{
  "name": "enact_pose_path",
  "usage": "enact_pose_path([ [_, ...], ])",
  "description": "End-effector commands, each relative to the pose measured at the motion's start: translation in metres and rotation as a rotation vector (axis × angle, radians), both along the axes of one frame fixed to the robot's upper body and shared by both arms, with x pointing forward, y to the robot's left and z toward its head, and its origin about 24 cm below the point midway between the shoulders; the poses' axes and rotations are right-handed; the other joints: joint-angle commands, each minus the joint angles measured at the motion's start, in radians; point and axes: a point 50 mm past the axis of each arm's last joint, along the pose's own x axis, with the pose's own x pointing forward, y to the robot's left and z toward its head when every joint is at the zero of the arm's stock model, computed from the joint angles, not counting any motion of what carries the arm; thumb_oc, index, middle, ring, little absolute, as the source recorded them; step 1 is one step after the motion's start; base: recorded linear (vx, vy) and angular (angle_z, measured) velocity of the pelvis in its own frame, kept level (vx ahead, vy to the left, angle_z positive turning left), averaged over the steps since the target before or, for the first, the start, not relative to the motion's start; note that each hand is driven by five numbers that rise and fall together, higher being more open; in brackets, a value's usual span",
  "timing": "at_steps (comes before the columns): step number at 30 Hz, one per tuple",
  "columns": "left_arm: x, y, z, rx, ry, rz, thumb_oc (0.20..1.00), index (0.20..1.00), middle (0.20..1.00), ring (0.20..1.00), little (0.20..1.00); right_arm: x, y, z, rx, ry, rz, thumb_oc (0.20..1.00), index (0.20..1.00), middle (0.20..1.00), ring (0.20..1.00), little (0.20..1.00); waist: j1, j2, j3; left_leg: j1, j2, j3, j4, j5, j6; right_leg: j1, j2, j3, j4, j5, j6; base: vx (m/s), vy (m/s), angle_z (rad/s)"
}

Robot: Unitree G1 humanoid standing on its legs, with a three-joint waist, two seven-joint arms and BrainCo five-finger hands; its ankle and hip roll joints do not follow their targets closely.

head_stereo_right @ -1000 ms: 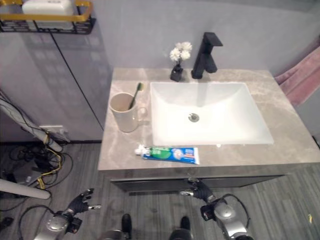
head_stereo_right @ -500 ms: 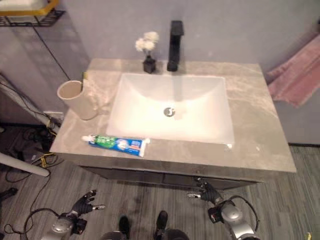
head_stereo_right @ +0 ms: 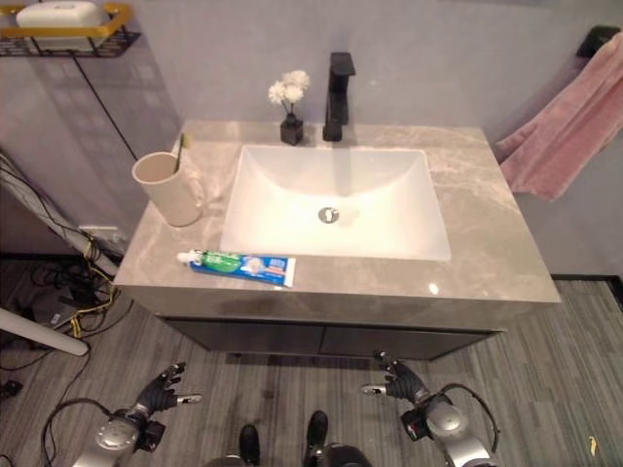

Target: Put brush and paste in cup on sink, flatten towel.

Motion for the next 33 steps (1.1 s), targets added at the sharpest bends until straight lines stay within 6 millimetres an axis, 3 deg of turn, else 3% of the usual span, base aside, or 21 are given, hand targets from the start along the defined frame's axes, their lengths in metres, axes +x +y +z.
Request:
enact_pose_path([
  [1,0.024,0.017,0.031,0.069,-0.146,-0.059,1.000,1.000,1.000,1.000,1.000,0.031,0.016,0.028,0.018,-0.162,0.087,1.000,1.000,1.000,1.000,1.000,0.016,-0.024,0.058,-0.013,0.002,-0.010,0.110,-0.075,0.064,-0.062,-0.168,0.161,0.260,0.081,0.154,-0.16,0.103,-0.52],
  [4,0.029,0.020,0.041,0.066,-0.189,-0.059,1.000,1.000,1.000,1.000,1.000,0.043,0.026,0.037,0.018,-0.205,0.141,1.000,1.000,1.000,1.000,1.000,0.053,-0.014,0.067,-0.037,0.014,0.020,0.171,-0.121,0.063,-0.023,-0.274,0.029,0.140,0.105,0.145,-0.03,-0.003,-0.34],
  [5,0.029,0.021,0.042,0.066,-0.194,-0.058,1.000,1.000,1.000,1.000,1.000,0.043,0.026,0.038,0.022,-0.205,0.146,1.000,1.000,1.000,1.000,1.000,0.056,-0.015,0.064,-0.042,0.020,0.024,0.181,-0.125,0.058,-0.016,-0.289,0.027,0.112,0.116,0.143,0.02,-0.067,-0.53],
  [6,0.029,0.021,0.042,0.066,-0.194,-0.058,1.000,1.000,1.000,1.000,1.000,0.042,0.026,0.038,0.022,-0.204,0.146,1.000,1.000,1.000,1.000,1.000,0.055,-0.014,0.064,-0.043,0.021,0.023,0.183,-0.126,0.058,-0.014,-0.288,0.026,0.108,0.118,0.143,0.01,-0.264,-0.55],
  [8,0.032,0.031,0.049,0.092,-0.215,-0.036,1.000,1.000,1.000,1.000,1.000,0.038,0.026,0.036,0.029,-0.177,0.181,1.000,1.000,1.000,1.000,1.000,0.058,-0.042,0.054,-0.063,0.057,0.017,0.220,-0.132,0.022,0.026,-0.262,0.055,0.006,0.080,0.140,0.03,-0.437,-0.19],
  [12,0.029,0.035,0.049,0.091,-0.220,-0.006,1.000,1.000,1.000,1.000,1.000,0.034,0.019,0.037,-0.022,-0.166,0.213,1.000,1.000,1.000,1.000,1.000,0.055,-0.045,0.034,-0.040,0.107,-0.013,0.161,-0.061,-0.019,0.045,-0.199,0.050,0.007,0.030,0.114,0.05,-0.288,0.26],
  [13,0.026,0.035,0.050,0.085,-0.222,-0.006,1.000,1.000,1.000,1.000,1.000,0.031,0.014,0.039,-0.017,-0.166,0.202,1.000,1.000,1.000,1.000,1.000,0.049,-0.044,0.029,-0.034,0.114,-0.014,0.141,-0.049,-0.025,0.054,-0.189,0.041,0.002,0.025,0.111,0.09,-0.405,0.31],
  [14,0.023,0.033,0.051,0.083,-0.222,-0.036,1.000,1.000,1.000,1.000,1.000,0.024,0.001,0.038,-0.036,-0.152,0.161,1.000,1.000,1.000,1.000,1.000,0.040,-0.036,0.017,-0.022,0.132,-0.026,0.087,-0.003,-0.040,0.076,-0.165,0.015,-0.019,0.011,0.104,0.06,-0.320,0.28],
  [16,0.022,0.032,0.056,0.098,-0.239,-0.064,1.000,1.000,1.000,1.000,1.000,0.022,-0.009,0.037,-0.056,-0.151,0.114,1.000,1.000,1.000,1.000,1.000,0.035,-0.027,0.002,-0.008,0.143,-0.025,0.036,0.019,-0.048,0.089,-0.152,0.000,-0.041,0.008,0.101,0.06,-0.194,0.29],
  [20,0.019,0.032,0.067,0.119,-0.271,-0.111,1.000,1.000,1.000,1.000,1.000,0.018,-0.024,0.034,-0.043,-0.154,-0.006,1.000,1.000,1.000,1.000,1.000,0.035,-0.005,-0.015,-0.008,0.142,-0.013,0.015,0.018,-0.058,0.108,-0.156,-0.025,-0.094,0.031,0.111,0.03,-0.018,0.12],
  [24,0.016,0.040,0.095,0.188,-0.346,-0.181,1.000,1.000,1.000,1.000,1.000,0.014,-0.026,0.030,-0.022,-0.141,-0.041,1.000,1.000,1.000,1.000,1.000,0.042,0.007,-0.020,-0.008,0.129,-0.010,0.015,0.005,-0.057,0.115,-0.172,-0.029,-0.109,0.054,0.122,0.02,0.058,0.02],
  [26,0.014,0.049,0.118,0.260,-0.390,-0.237,1.000,1.000,1.000,1.000,1.000,0.009,-0.026,0.026,-0.013,-0.118,-0.041,1.000,1.000,1.000,1.000,1.000,0.050,0.014,-0.017,-0.012,0.118,-0.015,0.015,-0.001,-0.054,0.113,-0.184,-0.033,-0.109,0.063,0.129,0.00,0.116,0.01],
  [27,0.012,0.055,0.143,0.330,-0.437,-0.293,1.000,1.000,1.000,1.000,1.000,0.006,-0.024,0.023,-0.004,-0.105,-0.031,1.000,1.000,1.000,1.000,1.000,0.056,0.016,-0.015,-0.021,0.110,-0.021,0.015,-0.005,-0.054,0.109,-0.195,-0.037,-0.109,0.073,0.136,-0.01,0.097,-0.01],
  [28,0.011,0.056,0.143,0.331,-0.436,-0.292,1.000,1.000,1.000,1.000,1.000,0.006,-0.023,0.023,-0.002,-0.104,-0.029,1.000,1.000,1.000,1.000,1.000,0.055,0.014,-0.016,-0.022,0.109,-0.021,0.015,-0.005,-0.054,0.108,-0.195,-0.037,-0.109,0.073,0.136,-0.02,0.094,0.02],
  [29,0.011,0.057,0.157,0.366,-0.463,-0.331,1.000,1.000,1.000,1.000,1.000,0.003,-0.022,0.021,0.005,-0.091,-0.024,1.000,1.000,1.000,1.000,1.000,0.059,0.016,-0.016,-0.027,0.105,-0.024,0.015,-0.007,-0.055,0.106,-0.201,-0.041,-0.109,0.077,0.140,-0.03,0.082,0.10],
  [30,0.014,0.057,0.182,0.418,-0.523,-0.385,1.000,1.000,1.000,1.000,1.000,0.000,-0.020,0.015,0.020,-0.063,-0.019,1.000,1.000,1.000,1.000,1.000,0.069,0.018,-0.018,-0.039,0.100,-0.027,0.015,-0.009,-0.056,0.099,-0.210,-0.046,-0.109,0.081,0.146,-0.03,0.082,0.13],
  [31,0.013,0.058,0.182,0.419,-0.521,-0.385,1.000,1.000,1.000,1.000,1.000,0.000,-0.019,0.015,0.021,-0.063,-0.017,1.000,1.000,1.000,1.000,1.000,0.068,0.016,-0.019,-0.040,0.100,-0.028,0.015,-0.009,-0.056,0.098,-0.211,-0.046,-0.109,0.081,0.147,-0.03,0.077,0.13],
  [33,0.017,0.058,0.206,0.450,-0.582,-0.426,1.000,1.000,1.000,1.000,1.000,-0.003,-0.018,0.011,0.031,-0.034,-0.012,1.000,1.000,1.000,1.000,1.000,0.076,0.017,-0.021,-0.052,0.092,-0.032,0.015,-0.008,-0.055,0.089,-0.221,-0.054,-0.109,0.087,0.154,-0.02,0.064,0.10],
])
